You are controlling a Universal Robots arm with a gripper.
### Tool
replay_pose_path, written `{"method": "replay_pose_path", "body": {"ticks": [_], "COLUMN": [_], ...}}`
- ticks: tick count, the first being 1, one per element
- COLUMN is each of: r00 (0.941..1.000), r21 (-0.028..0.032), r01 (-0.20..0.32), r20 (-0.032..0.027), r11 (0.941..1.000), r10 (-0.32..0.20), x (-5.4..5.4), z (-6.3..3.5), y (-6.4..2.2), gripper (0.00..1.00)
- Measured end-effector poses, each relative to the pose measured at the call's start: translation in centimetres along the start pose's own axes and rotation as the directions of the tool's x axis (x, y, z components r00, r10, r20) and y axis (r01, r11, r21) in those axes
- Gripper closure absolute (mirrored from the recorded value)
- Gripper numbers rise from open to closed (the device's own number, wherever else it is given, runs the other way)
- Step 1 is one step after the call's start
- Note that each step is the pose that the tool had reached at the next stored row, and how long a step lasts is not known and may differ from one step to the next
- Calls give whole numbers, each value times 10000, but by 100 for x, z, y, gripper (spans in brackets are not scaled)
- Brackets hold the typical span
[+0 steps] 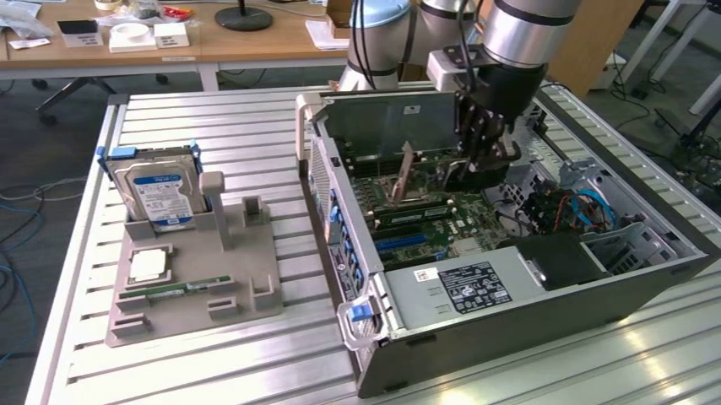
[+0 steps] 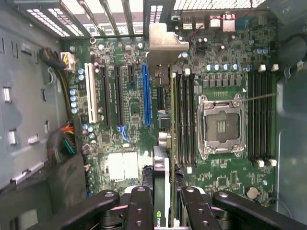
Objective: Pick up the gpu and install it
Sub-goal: 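Insert the gpu into the slot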
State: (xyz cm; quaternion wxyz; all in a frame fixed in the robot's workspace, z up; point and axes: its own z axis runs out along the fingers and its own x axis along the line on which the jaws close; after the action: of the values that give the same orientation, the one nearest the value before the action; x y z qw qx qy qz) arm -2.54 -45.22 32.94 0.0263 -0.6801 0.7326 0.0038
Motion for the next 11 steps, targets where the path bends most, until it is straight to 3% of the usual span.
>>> {"method": "replay_pose_path", "body": {"ticks": [8,11], "r00": [10000,10000], "r21": [0,0], "r01": [0,2], "r20": [1,2], "r11": [10000,10000], "r10": [0,-2], "x": [41,60], "z": [55,68], "y": [131,142], "gripper": [73,73]}}
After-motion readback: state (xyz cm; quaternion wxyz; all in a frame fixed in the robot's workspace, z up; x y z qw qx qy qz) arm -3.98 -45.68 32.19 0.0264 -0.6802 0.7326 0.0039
